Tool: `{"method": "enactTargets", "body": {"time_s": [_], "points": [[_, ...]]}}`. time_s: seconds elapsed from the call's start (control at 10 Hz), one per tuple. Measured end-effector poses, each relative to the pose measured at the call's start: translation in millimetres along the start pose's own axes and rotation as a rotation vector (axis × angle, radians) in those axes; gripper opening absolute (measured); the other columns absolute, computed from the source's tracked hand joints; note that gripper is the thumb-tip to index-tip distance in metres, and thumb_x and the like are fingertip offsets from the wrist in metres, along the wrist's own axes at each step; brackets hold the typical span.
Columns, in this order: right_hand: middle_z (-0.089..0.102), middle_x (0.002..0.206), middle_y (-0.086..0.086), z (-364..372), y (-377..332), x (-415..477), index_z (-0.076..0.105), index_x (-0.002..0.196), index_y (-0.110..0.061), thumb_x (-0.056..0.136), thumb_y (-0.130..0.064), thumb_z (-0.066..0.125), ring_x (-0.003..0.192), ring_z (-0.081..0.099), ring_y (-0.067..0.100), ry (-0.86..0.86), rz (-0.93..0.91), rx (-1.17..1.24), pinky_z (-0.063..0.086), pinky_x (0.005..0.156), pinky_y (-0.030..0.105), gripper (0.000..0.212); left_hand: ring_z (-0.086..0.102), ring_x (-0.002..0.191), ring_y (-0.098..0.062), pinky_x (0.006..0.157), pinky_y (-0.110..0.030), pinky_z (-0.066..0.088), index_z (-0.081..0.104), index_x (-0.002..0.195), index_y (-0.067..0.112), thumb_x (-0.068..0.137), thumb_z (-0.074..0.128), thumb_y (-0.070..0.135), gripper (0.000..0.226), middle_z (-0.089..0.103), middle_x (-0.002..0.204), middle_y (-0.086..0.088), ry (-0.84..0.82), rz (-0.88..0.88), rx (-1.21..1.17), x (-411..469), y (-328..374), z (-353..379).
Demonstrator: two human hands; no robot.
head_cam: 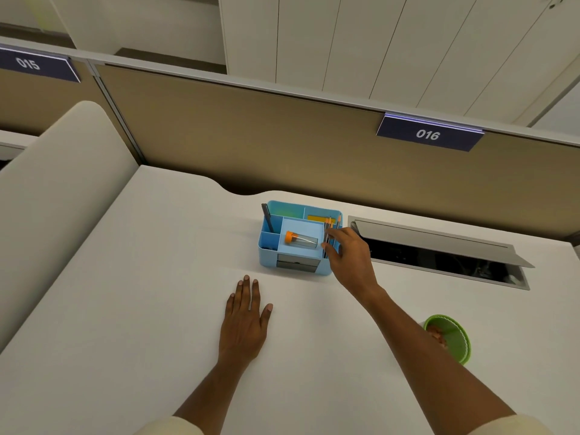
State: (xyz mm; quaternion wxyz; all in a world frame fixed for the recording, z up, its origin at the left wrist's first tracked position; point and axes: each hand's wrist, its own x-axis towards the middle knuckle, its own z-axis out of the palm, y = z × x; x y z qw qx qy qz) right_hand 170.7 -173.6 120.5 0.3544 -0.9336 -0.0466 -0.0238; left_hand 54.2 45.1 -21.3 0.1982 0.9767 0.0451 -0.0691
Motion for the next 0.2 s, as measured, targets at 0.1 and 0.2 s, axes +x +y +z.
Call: {"method": "enactTargets", "body": {"time_s": [0.1, 0.2], "points": [[0.067, 0.124, 0.010, -19.0, -5.4, -10.7, 0.066, 0.126, -0.010, 0.097, -0.025, 0.065, 0.100, 0.067, 0.027, 0.032, -0.062, 0.003, 0.053, 0.072, 0.009, 0.033, 0.007, 0.160, -0.024, 0.128, -0.037, 0.004, 0.002, 0.162, 0.010, 0.105, 0.017, 0.052, 0.072, 0.004, 0.174, -0.010, 0.041, 0.024, -0.038, -1.6, 2.8, -14.2], [0.071, 0.111, 0.007, -46.1, -21.2, -19.6, 0.068, 0.118, -0.012, 0.100, -0.032, 0.056, 0.086, 0.064, 0.018, 0.111, -0.147, 0.087, 0.045, 0.058, 0.007, 0.030, 0.009, 0.160, -0.024, 0.127, -0.036, 0.006, 0.003, 0.162, 0.013, 0.102, 0.011, 0.054, 0.073, 0.007, 0.173, -0.009, 0.108, 0.060, -0.071, 7.0, 7.5, -38.3]]}}
